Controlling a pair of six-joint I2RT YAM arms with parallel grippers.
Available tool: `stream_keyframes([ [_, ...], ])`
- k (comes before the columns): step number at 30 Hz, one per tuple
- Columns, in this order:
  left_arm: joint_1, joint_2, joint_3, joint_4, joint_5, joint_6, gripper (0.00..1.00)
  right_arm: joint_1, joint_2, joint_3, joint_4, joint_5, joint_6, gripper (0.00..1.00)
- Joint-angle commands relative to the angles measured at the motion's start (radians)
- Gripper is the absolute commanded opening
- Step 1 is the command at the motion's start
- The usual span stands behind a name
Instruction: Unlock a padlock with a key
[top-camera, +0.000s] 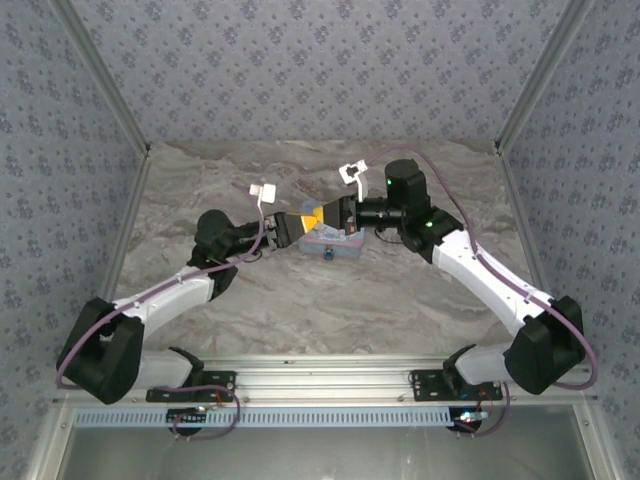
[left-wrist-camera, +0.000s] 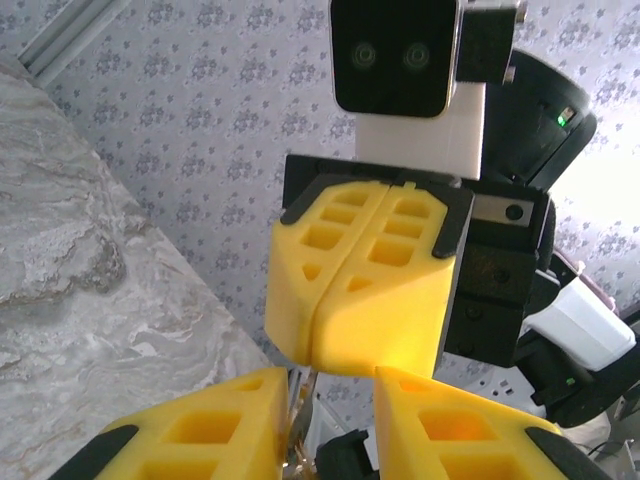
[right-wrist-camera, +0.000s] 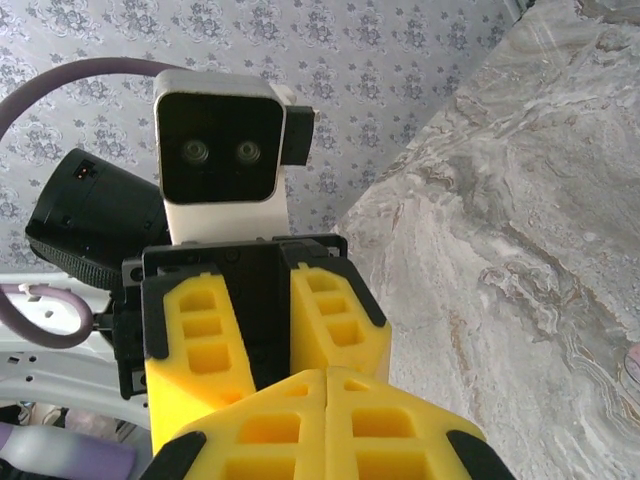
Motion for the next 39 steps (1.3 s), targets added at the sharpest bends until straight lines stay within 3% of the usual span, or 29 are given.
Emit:
stream_keyframes([
  [1, 0.013, 0.019, 0.0, 0.118, -0.003, -0.056, 0.28, 0.002, -0.027, -0.008, 0.014, -0.002, 0.007, 0.0],
  [39, 0.014, 0.031, -0.01, 0.117, 0.046, -0.065, 0.27, -0.007, -0.05, -0.027, 0.051, 0.038, 0.034, 0.0],
])
